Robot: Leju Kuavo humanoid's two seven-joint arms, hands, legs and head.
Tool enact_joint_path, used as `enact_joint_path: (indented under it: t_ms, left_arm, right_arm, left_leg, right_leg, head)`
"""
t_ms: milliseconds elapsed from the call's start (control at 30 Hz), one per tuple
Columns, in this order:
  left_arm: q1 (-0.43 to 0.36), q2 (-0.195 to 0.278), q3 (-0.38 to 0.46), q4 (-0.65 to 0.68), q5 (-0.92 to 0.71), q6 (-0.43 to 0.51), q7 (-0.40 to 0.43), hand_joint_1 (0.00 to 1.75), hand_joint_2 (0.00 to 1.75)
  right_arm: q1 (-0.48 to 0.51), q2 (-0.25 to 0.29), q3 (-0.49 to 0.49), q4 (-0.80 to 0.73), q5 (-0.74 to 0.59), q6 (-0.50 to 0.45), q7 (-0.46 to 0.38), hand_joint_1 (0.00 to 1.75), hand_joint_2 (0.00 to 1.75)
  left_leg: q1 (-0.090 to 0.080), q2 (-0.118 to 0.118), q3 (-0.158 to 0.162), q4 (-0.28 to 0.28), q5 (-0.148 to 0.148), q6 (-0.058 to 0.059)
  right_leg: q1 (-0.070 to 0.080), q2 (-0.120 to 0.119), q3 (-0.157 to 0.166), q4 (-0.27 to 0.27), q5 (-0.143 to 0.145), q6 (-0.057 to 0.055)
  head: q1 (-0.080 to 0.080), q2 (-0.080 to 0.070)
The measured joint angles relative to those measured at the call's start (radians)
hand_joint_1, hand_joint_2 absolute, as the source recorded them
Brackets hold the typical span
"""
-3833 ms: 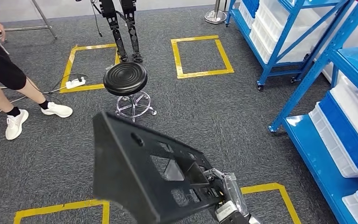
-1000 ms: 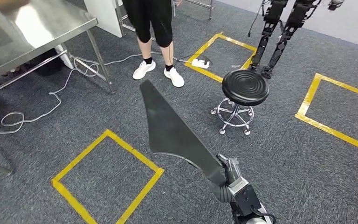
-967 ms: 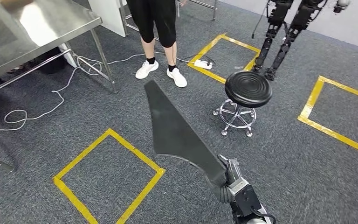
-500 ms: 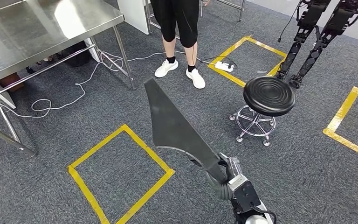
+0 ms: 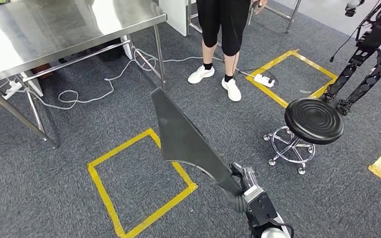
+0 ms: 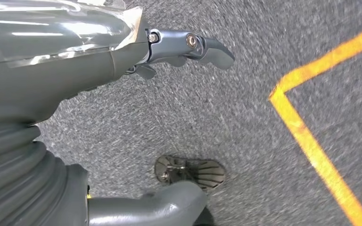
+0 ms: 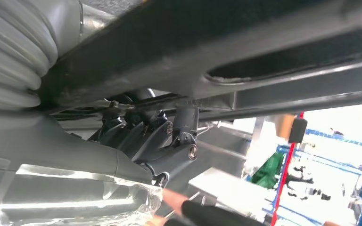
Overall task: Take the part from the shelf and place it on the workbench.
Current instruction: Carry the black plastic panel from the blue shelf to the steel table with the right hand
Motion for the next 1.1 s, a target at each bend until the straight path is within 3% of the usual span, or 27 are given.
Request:
enact_joint_path:
  t_ms: [67,100,133,167,233,267,333,400,433,500,567,600,633,667,700,767,833,933,1000,1067,1100]
  left_arm:
    - [-0.003,-0.001,0.0,0.0,0.0,0.0,-0.003,0.0,1.75]
    - [-0.003,-0.001,0.0,0.0,0.0,0.0,-0.004,0.0,1.75]
    - [-0.002,-0.002,0.0,0.0,0.0,0.0,-0.005,0.0,1.75]
    - [-0.001,-0.002,0.0,0.0,0.0,0.001,-0.006,0.0,1.75]
    - [0.0,-0.003,0.0,0.0,0.0,0.0,-0.008,0.0,1.75]
    - [0.0,-0.004,0.0,0.0,0.0,0.0,-0.008,0.0,1.75]
    - [0.001,-0.004,0.0,0.0,0.0,0.001,-0.01,0.0,1.75]
    - [0.003,-0.004,0.0,0.0,0.0,0.001,-0.011,0.0,1.75]
    - [0.005,-0.004,0.0,0.0,-0.001,0.001,-0.012,0.0,1.75]
    - [0.004,-0.004,0.0,0.001,-0.001,0.001,-0.015,0.0,1.75]
    - [0.002,-0.004,0.0,0.001,-0.002,0.001,-0.016,0.0,1.75]
    - [0.002,-0.005,0.0,0.001,-0.002,0.0,-0.016,0.0,1.75]
    - [0.003,-0.006,0.0,0.001,-0.003,0.0,-0.016,0.0,1.75]
    - [0.003,-0.006,0.0,0.001,-0.004,0.0,-0.015,0.0,1.75]
    - [0.004,-0.006,0.0,0.001,-0.004,0.0,-0.015,0.0,1.75]
    - [0.003,-0.006,0.0,0.001,-0.005,0.0,-0.015,0.0,1.75]
    - [0.0,-0.005,0.0,0.001,-0.006,-0.001,-0.015,0.0,1.75]
    - [0.0,-0.005,0.0,0.001,-0.008,0.0,-0.015,0.0,1.75]
    - [0.001,-0.006,0.0,0.001,-0.008,0.0,-0.015,0.0,1.75]
    - [-0.001,-0.007,0.0,0.001,-0.009,0.0,-0.015,0.0,1.75]
    - [-0.002,-0.007,0.0,0.001,-0.009,-0.001,-0.014,0.0,1.75]
  right_arm:
    - [0.004,-0.004,0.0,0.004,-0.003,-0.001,0.0,1.75,1.75]
    - [0.007,-0.006,0.0,0.006,-0.004,-0.002,0.0,1.75,1.75]
    - [0.009,-0.008,0.0,0.007,-0.005,-0.002,0.0,1.75,1.75]
    - [0.011,-0.01,0.0,0.007,-0.005,-0.003,0.0,1.75,1.75]
    - [0.011,-0.012,-0.001,0.007,-0.005,-0.003,0.0,1.75,1.75]
    - [0.01,-0.012,-0.001,0.008,-0.005,-0.003,0.0,1.75,1.75]
    - [0.011,-0.012,0.0,0.008,-0.006,-0.003,0.0,1.75,1.75]
    - [0.01,-0.011,0.0,0.007,-0.006,-0.005,0.0,1.75,1.75]
    - [0.01,-0.01,0.0,0.007,-0.006,-0.008,0.0,1.75,1.75]
    - [0.014,-0.008,-0.001,0.003,-0.006,-0.016,0.001,1.75,1.75]
    - [0.023,-0.006,-0.002,-0.002,-0.001,-0.025,0.003,1.75,1.75]
    - [0.029,-0.005,-0.003,-0.005,0.002,-0.029,0.004,1.75,1.75]
    - [0.034,-0.003,-0.003,-0.008,0.005,-0.032,0.006,1.75,1.75]
    - [0.038,-0.001,-0.003,-0.011,0.007,-0.034,0.007,1.75,1.75]
    - [0.04,0.0,-0.003,-0.014,0.009,-0.035,0.008,1.75,1.75]
    - [0.041,0.003,-0.003,-0.021,0.01,-0.035,0.008,1.75,1.75]
    - [0.041,0.006,-0.004,-0.026,0.011,-0.035,0.009,1.75,1.75]
    - [0.043,0.008,-0.004,-0.031,0.011,-0.035,0.009,1.75,1.75]
    - [0.043,0.007,-0.005,-0.034,0.012,-0.035,0.009,1.75,1.75]
    - [0.048,0.007,-0.006,-0.035,0.012,-0.035,0.01,1.75,1.75]
    - [0.052,0.007,-0.007,-0.035,0.012,-0.036,0.012,1.75,1.75]
  left_leg:
    - [0.0,-0.024,0.003,-0.003,0.0,0.006]
    - [0.0,-0.038,0.003,-0.002,-0.001,0.005]
    - [0.0,-0.052,0.003,-0.002,-0.002,0.004]
    - [0.002,-0.066,0.004,0.0,-0.004,0.002]
    - [0.005,-0.092,0.005,0.009,-0.011,-0.009]
    - [0.005,-0.102,0.003,0.017,-0.016,-0.017]
    - [0.004,-0.116,-0.004,0.029,-0.024,-0.03]
    - [0.008,-0.123,-0.008,0.03,-0.026,-0.038]
    - [0.01,-0.112,-0.011,0.037,-0.03,-0.042]
    - [0.012,-0.067,-0.04,0.101,-0.065,-0.053]
    - [0.015,-0.025,-0.106,0.229,-0.121,-0.064]
    - [0.017,-0.017,-0.139,0.285,-0.138,-0.067]
    - [0.018,-0.014,-0.157,0.309,-0.137,-0.067]
    - [0.019,-0.011,-0.157,0.298,-0.118,-0.066]
    - [0.018,-0.006,-0.137,0.25,-0.084,-0.063]
    - [0.011,0.031,-0.072,0.119,-0.024,-0.048]
    - [-0.001,0.058,-0.038,0.052,-0.011,-0.035]
    - [-0.004,0.029,-0.028,0.033,-0.012,-0.023]
    - [0.001,0.006,-0.009,0.012,-0.004,-0.013]
    - [0.005,-0.018,-0.002,0.005,-0.002,-0.005]
    - [0.005,-0.032,-0.002,0.005,-0.003,-0.003]
  right_leg:
    - [-0.005,0.035,-0.069,0.124,-0.045,-0.004]
    - [-0.007,0.039,-0.098,0.169,-0.055,-0.001]
    - [-0.009,0.04,-0.113,0.18,-0.049,0.007]
    - [-0.012,0.042,-0.108,0.154,-0.027,0.018]
    - [-0.021,0.062,-0.06,0.029,0.038,0.04]
    - [-0.023,0.072,-0.038,-0.024,0.061,0.043]
    - [-0.022,0.082,-0.019,-0.064,0.076,0.032]
    - [-0.02,0.069,-0.014,-0.066,0.077,0.017]
    - [-0.021,0.064,-0.012,-0.067,0.078,0.011]
    - [-0.025,0.049,-0.006,-0.069,0.076,0.001]
    - [-0.021,0.03,-0.001,-0.069,0.07,-0.008]
    - [-0.02,0.02,0.001,-0.069,0.068,-0.011]
    - [-0.019,0.01,0.003,-0.069,0.065,-0.013]
    - [-0.018,0.001,0.007,-0.069,0.062,-0.014]
    - [-0.018,-0.008,0.012,-0.069,0.058,-0.014]
    - [-0.014,-0.024,0.023,-0.07,0.049,-0.009]
    - [-0.008,-0.039,0.03,-0.071,0.041,0.0]
    - [-0.003,-0.058,0.04,-0.078,0.032,0.015]
    - [-0.002,-0.022,0.028,-0.036,0.008,0.017]
    - [-0.004,0.027,-0.035,0.082,-0.037,0.01]
    - [-0.004,0.036,-0.073,0.143,-0.055,0.009]
  head:
    - [0.003,0.0]
    - [0.004,0.0]
    - [0.004,0.0]
    - [0.004,0.0]
    - [0.005,0.0]
    - [0.006,0.0]
    - [0.006,0.0]
    - [0.005,0.0]
    - [0.004,0.0]
    - [-0.002,0.0]
    - [-0.008,0.0]
    - [-0.008,0.0]
    - [-0.008,0.0]
    - [-0.008,0.0]
    - [-0.008,0.0]
    - [-0.008,0.0]
    - [-0.007,0.0]
    - [-0.007,0.0]
    - [-0.003,0.0]
    - [0.0,0.0]
    - [0.001,0.0]
